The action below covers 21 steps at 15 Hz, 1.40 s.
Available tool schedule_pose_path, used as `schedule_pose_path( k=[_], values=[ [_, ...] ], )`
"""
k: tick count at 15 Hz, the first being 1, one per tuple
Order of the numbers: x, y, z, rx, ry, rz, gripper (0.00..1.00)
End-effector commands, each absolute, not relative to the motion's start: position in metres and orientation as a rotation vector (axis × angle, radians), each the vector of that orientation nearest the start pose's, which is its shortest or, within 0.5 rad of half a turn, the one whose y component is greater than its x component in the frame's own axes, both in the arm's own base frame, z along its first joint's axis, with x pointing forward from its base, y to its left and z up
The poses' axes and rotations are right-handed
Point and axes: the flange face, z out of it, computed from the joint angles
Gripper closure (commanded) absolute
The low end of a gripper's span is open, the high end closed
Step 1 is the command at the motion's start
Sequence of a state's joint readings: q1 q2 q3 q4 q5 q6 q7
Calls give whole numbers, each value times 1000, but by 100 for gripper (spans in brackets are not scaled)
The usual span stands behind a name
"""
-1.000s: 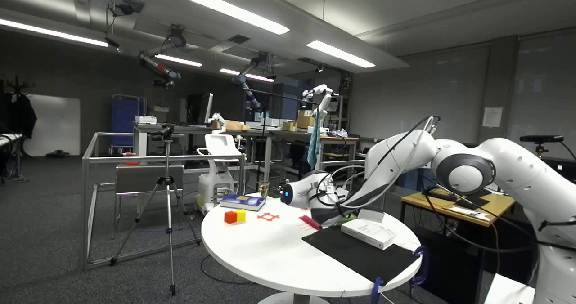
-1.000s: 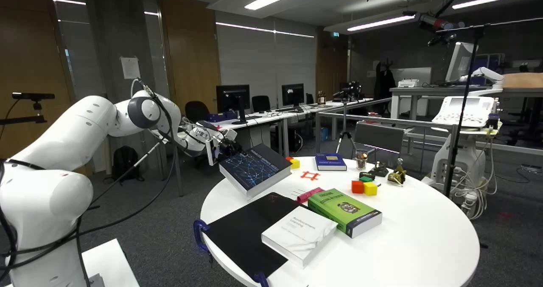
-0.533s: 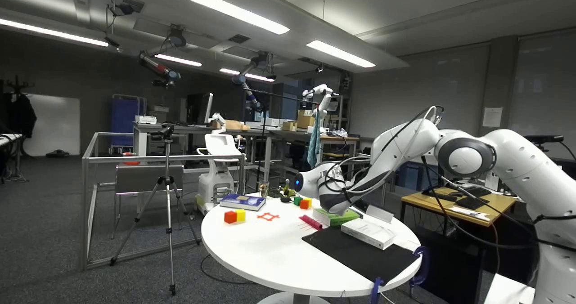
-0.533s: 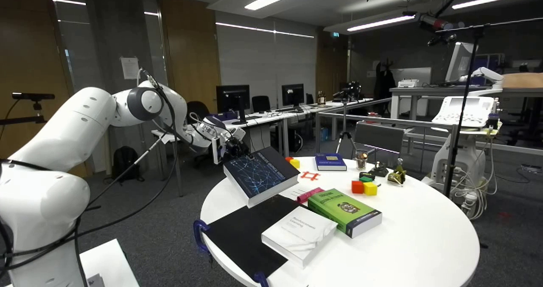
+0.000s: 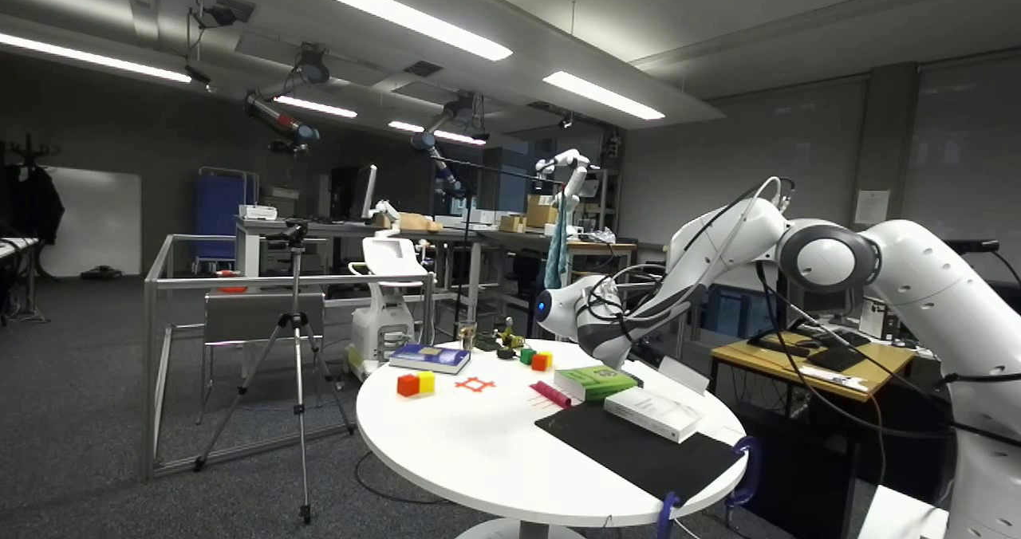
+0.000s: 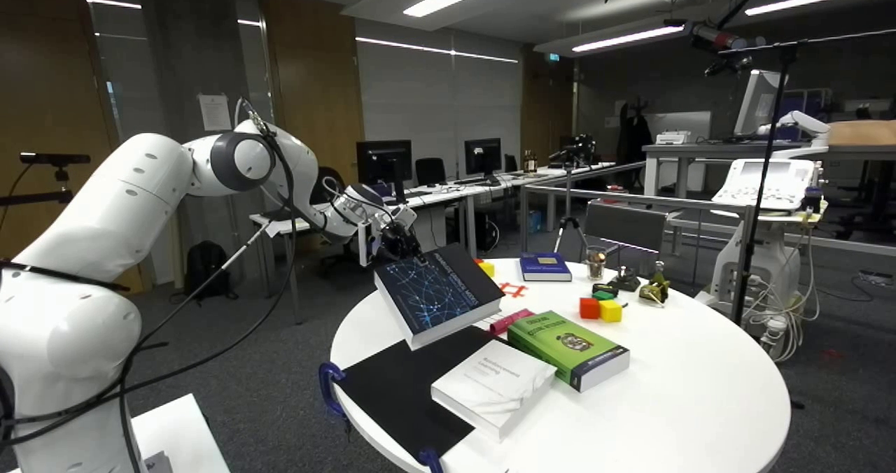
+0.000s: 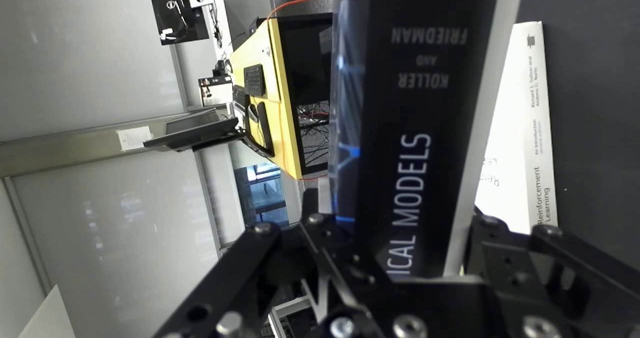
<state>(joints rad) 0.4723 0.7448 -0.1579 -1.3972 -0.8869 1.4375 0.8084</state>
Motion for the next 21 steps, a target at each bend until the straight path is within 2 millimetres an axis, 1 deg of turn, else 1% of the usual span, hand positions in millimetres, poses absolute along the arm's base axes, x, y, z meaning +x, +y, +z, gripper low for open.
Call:
schedule_pose_path(
  k=[1,4,11,12,13,16,18,19,21],
  values=[
    [656,143,284,1938,-261,-16,48],
    [655,148,282,1944,-253,-15,48],
    [655,147,282,1943,-253,-15,48],
    [655,147,282,1943,-253,-15,73],
    [655,149,279,1953,-257,-13,73],
    [657,151,253,2011,-258,-23,73],
    [659,149,239,2039,-264,-16,73],
    [659,148,236,2050,-268,-12,73],
    [662,142,245,2045,-291,-2,73]
  ],
)
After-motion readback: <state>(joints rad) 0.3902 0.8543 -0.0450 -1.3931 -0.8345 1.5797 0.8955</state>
